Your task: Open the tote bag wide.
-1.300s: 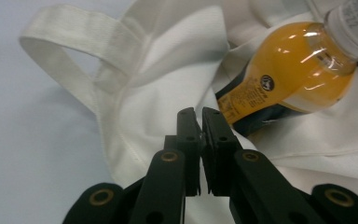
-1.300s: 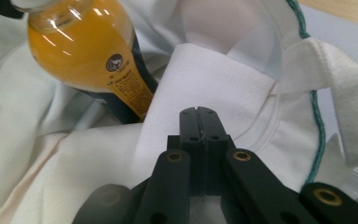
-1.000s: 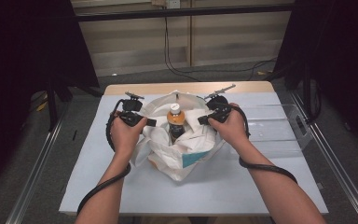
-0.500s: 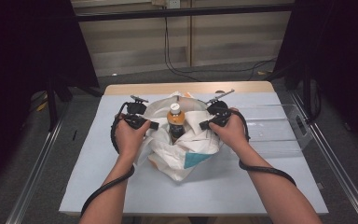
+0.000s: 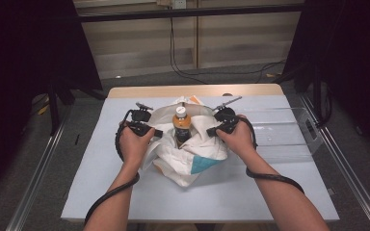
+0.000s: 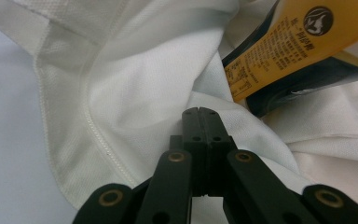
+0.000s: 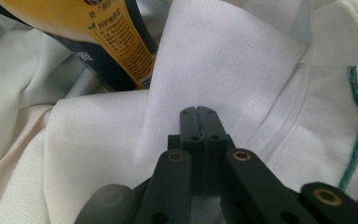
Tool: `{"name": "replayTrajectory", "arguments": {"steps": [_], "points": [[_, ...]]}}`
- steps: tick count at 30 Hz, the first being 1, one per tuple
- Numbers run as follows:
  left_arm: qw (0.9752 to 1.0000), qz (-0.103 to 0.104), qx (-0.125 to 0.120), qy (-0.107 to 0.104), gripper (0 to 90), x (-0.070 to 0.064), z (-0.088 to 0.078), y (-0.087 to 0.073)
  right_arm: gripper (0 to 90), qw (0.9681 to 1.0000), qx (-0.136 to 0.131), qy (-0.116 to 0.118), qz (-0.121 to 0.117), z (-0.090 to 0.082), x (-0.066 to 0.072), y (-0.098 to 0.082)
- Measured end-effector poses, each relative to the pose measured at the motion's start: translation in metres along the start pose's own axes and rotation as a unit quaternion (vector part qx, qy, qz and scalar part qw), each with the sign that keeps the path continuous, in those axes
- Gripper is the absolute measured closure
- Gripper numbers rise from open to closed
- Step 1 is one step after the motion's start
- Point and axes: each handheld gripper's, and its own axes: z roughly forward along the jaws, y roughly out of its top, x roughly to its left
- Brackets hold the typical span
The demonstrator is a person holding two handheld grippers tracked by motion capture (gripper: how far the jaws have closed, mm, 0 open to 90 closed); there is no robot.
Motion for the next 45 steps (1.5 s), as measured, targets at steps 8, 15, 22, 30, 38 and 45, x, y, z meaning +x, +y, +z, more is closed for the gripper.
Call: {"name": "replayTrajectory", "arguments": {"steps": [8, 15, 22, 30, 38, 45], "points": [[1.0000, -0.008, 0.000, 0.003, 90.0, 0.002, 0.008, -0.003, 90.0, 1.0000, 0.007, -0.005, 0.004, 0.004, -0.001, -0.003], [0.9999, -0.014, 0.004, 0.003, 90.0, 0.005, 0.014, -0.010, 90.0, 0.9999, 0.009, -0.003, 0.005, 0.008, -0.003, -0.008], [0.9999, -0.013, 0.007, 0.005, 90.0, 0.007, 0.017, -0.014, 90.0, 0.9999, 0.012, -0.005, 0.007, 0.012, -0.003, -0.010], [0.9998, -0.017, 0.007, 0.005, 90.0, 0.009, 0.022, -0.020, 90.0, 0.9997, 0.017, -0.008, 0.012, 0.014, -0.003, -0.012], [0.9998, -0.014, 0.008, 0.008, 90.0, 0.007, 0.024, -0.021, 90.0, 0.9997, 0.018, -0.010, 0.015, 0.017, -0.004, -0.015], [0.9999, -0.011, 0.007, 0.009, 90.0, 0.006, 0.025, -0.023, 90.0, 0.9995, 0.026, -0.014, 0.013, 0.021, -0.004, -0.019]]}}
